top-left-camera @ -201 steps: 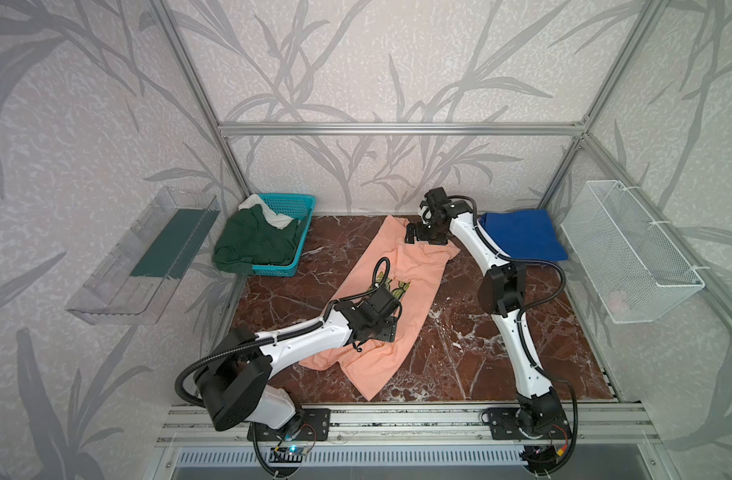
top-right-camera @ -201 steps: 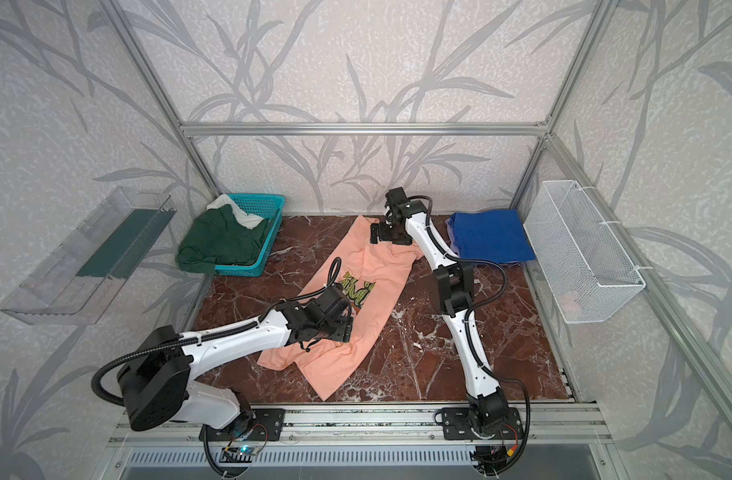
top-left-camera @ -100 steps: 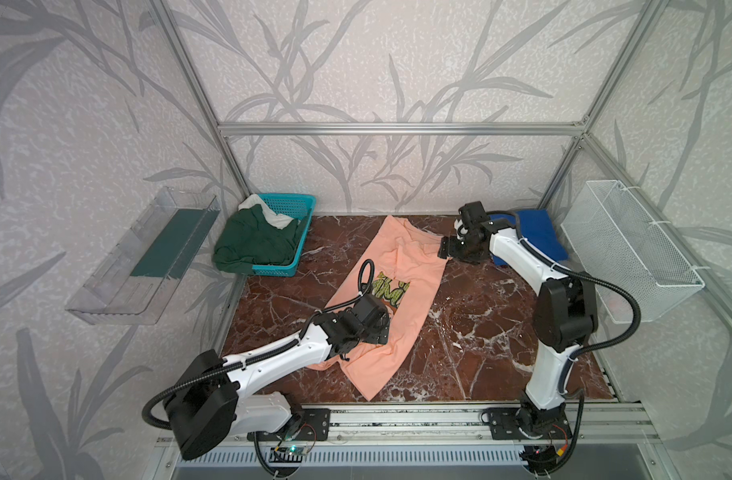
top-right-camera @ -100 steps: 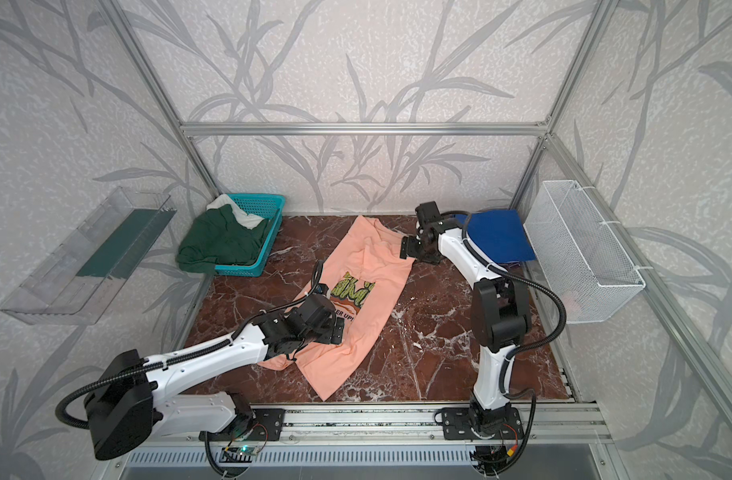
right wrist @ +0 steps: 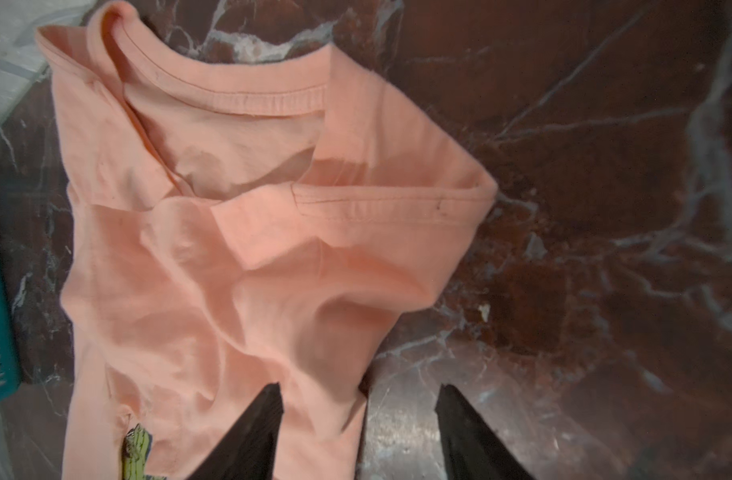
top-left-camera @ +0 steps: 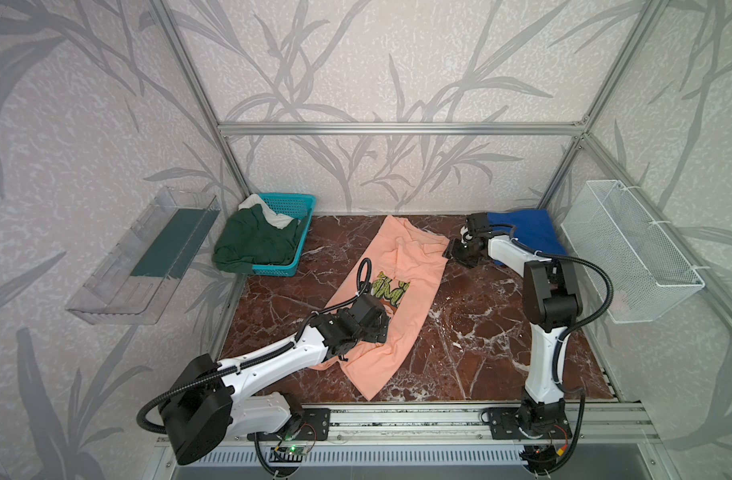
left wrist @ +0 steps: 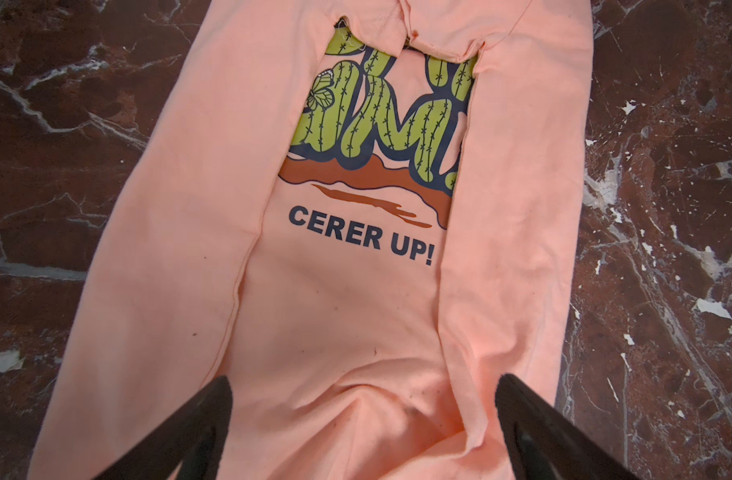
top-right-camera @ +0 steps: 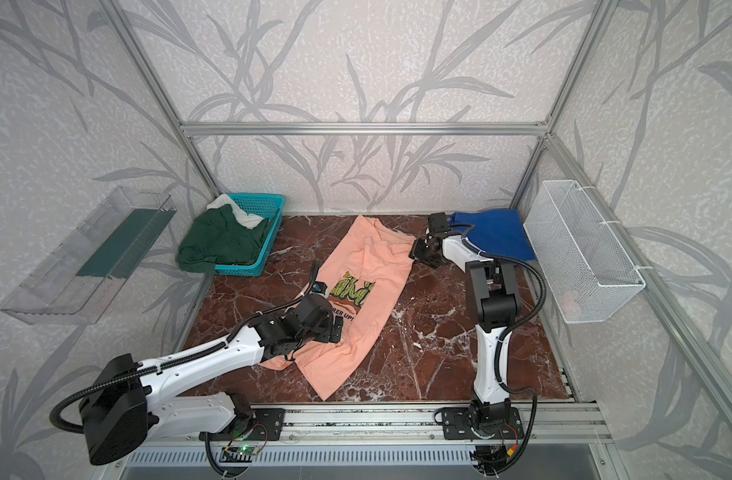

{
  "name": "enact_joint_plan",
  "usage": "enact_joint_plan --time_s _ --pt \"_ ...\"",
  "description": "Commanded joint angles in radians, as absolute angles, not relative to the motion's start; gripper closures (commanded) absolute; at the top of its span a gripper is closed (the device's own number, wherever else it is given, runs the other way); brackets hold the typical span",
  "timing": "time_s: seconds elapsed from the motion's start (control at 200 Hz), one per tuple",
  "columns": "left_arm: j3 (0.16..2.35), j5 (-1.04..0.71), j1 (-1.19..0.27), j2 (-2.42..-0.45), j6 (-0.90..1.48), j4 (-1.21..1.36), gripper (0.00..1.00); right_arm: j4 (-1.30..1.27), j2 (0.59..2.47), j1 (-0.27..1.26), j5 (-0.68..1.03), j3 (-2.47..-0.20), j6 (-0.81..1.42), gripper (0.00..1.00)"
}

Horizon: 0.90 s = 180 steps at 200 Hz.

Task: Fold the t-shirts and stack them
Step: 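Rotate the shirt lengthwise toward the robot with both grippers, then release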

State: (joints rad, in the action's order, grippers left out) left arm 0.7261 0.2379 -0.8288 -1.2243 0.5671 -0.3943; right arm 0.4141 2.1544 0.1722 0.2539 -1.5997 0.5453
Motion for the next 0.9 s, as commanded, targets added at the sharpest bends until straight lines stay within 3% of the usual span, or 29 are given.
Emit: enact_joint_plan --time_s 0.0,0.215,0.355,0.56,0.595,0.665,0.72,0.805,0.895 --pt "0.747 0.266 -0.821 -1.222 0.555 -0.403 0.02 0.412 2.200 0.175 0.209 -1.671 0.549 0.44" --pt "0.771 0.278 -0.821 -1.255 0.527 -0.405 0.02 0.479 2.332 0.172 0.177 -1.833 0.529 0.59" --pt "0.773 0.263 -0.821 -1.279 0.451 -0.383 0.02 0.575 2.462 0.166 0.170 -2.035 0.495 0.87" --pt "0.790 0.229 -0.824 -1.316 0.453 -0.380 0.02 0.842 2.730 0.155 0.228 -2.563 0.427 0.87" --pt "0.795 0.229 -0.825 -1.322 0.453 -0.383 0.02 0.883 2.768 0.153 0.243 -2.659 0.419 0.81" --pt "0.807 0.236 -0.826 -1.335 0.454 -0.395 0.02 0.949 2.807 0.152 0.262 -2.783 0.408 0.44" --pt "0.819 0.264 -0.825 -1.343 0.487 -0.418 0.01 0.977 2.787 0.152 0.266 -2.794 0.400 0.26" --pt "0.820 0.293 -0.824 -1.346 0.509 -0.430 0.01 0.963 2.680 0.153 0.276 -2.659 0.404 0.10" --pt "0.814 0.287 -0.822 -1.344 0.516 -0.419 0.01 0.867 2.500 0.156 0.268 -2.372 0.427 0.02"
